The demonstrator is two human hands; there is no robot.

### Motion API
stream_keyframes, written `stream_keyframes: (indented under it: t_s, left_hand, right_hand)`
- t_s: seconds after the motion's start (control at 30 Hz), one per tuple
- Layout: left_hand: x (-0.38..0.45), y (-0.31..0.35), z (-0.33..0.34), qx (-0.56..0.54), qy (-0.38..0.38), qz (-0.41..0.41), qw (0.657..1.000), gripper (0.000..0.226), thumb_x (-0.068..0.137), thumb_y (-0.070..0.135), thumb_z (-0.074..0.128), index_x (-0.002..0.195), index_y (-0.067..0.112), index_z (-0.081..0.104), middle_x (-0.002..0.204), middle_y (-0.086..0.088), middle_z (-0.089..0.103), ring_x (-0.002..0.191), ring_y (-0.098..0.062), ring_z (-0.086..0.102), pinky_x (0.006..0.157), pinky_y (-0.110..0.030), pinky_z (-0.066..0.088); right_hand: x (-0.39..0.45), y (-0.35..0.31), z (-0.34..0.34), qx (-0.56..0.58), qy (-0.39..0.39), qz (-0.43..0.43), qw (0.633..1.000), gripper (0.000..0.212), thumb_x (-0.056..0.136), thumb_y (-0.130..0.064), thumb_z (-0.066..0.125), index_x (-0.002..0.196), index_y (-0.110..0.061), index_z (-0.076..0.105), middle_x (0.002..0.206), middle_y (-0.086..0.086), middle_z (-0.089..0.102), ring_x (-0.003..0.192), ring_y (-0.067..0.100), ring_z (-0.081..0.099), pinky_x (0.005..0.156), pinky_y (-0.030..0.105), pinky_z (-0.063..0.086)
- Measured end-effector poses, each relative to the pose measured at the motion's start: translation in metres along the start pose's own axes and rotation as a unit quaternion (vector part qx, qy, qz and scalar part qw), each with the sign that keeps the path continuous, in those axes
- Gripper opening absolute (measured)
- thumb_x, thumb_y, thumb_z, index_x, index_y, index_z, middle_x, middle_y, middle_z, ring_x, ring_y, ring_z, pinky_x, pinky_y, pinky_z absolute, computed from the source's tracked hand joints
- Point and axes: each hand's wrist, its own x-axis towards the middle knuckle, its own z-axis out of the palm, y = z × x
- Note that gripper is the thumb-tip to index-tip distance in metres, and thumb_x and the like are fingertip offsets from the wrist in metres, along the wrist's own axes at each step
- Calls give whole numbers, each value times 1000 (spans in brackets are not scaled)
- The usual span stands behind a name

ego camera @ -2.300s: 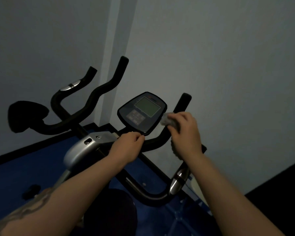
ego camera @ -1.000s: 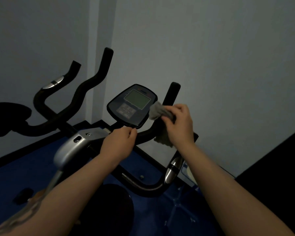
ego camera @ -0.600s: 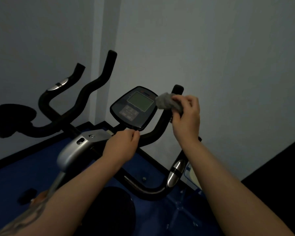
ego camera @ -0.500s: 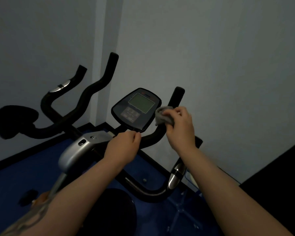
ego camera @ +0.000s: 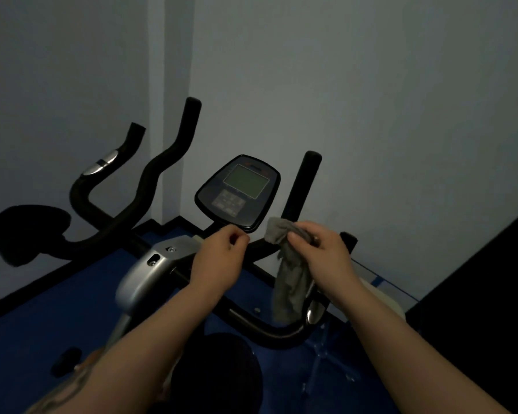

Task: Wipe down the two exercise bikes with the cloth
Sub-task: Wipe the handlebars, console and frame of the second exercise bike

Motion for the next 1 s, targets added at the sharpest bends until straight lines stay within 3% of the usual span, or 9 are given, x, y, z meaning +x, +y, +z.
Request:
stream_keyframes:
  t_s: [0.1, 0.17, 0.27, 0.37, 0.53, 0.7, 0.8, 0.87, 1.0]
  left_hand:
    - [-5, 10, -12, -147, -3, -33, 989, 16, 94, 15, 54, 93, 11, 70, 92, -3, 70, 91, -18, 64, 84, -33, 51]
    - [-20, 20, -22, -187, -29, -11, 982, 16, 95, 16, 56, 96, 14, 72, 96, -1, 71, 94, -15, 65, 80, -23, 51]
    - [-49, 40, -31, -232, -148, 48, 960, 22, 96, 28, 56, 107, 17, 71, 104, 1, 72, 101, -11, 66, 82, -14, 49]
    - [-75, 63, -29, -212, -211, 77, 951, 32, 89, 33, 62, 116, 16, 64, 109, -1, 69, 105, -14, 65, 90, -25, 52]
    - [-110, 105, -5, -219, -95, 63, 969, 10, 87, 15, 68, 86, 6, 63, 80, -2, 68, 76, -11, 65, 69, -20, 52]
    - [-160, 128, 36, -265, -52, 5, 963, 30, 91, 18, 62, 92, -11, 57, 79, -14, 62, 75, -20, 60, 70, -32, 49]
    - [-196, 130, 56, -280, -36, -36, 959, 26, 90, 13, 62, 94, -13, 57, 80, -16, 61, 75, -21, 59, 69, -30, 49]
    - [-221, 127, 62, -262, -34, -61, 962, 19, 90, 10, 63, 94, -8, 60, 77, -14, 61, 72, -18, 59, 64, -25, 50]
    - [-270, 120, 67, -221, -17, -102, 970, 9, 90, 10, 64, 89, 1, 65, 78, -12, 65, 73, -19, 62, 68, -30, 51]
  right_hand:
    - [-33, -1, -2, 133, -4, 46, 990, 19, 98, -18, 55, 94, -27, 72, 92, -1, 74, 91, 16, 68, 81, 29, 56]
    - [-48, -1, -1, 187, -19, 66, 980, 22, 99, -19, 52, 95, -24, 73, 93, -1, 75, 92, 17, 69, 78, 25, 56]
    - [-59, -7, 0, 235, -49, 64, 969, 24, 100, -22, 50, 98, -25, 74, 97, 1, 75, 92, 17, 70, 76, 23, 56]
    - [-64, -17, -12, 269, -54, 41, 961, 25, 100, -23, 50, 98, -25, 75, 99, 3, 75, 92, 16, 71, 72, 23, 56]
    - [-90, -12, -64, 260, -71, -20, 963, 23, 100, -21, 49, 105, -18, 71, 98, 3, 74, 92, 16, 70, 71, 21, 54]
    - [-132, 19, -115, 259, -142, 26, 955, 26, 101, -23, 45, 108, -17, 70, 100, 3, 74, 90, 14, 70, 66, 21, 53]
    - [-162, 40, -126, 305, -171, 97, 932, 42, 99, -42, 39, 111, -13, 67, 102, 9, 73, 90, 22, 69, 72, 32, 55]
    - [-184, 52, -130, 305, -198, 126, 923, 59, 88, -61, 39, 115, -15, 66, 106, 9, 71, 96, 26, 68, 78, 38, 56]
    - [-228, 75, -136, 205, -294, 38, 933, 63, 66, -78, 64, 112, -35, 63, 110, -7, 69, 104, 13, 66, 89, 33, 55]
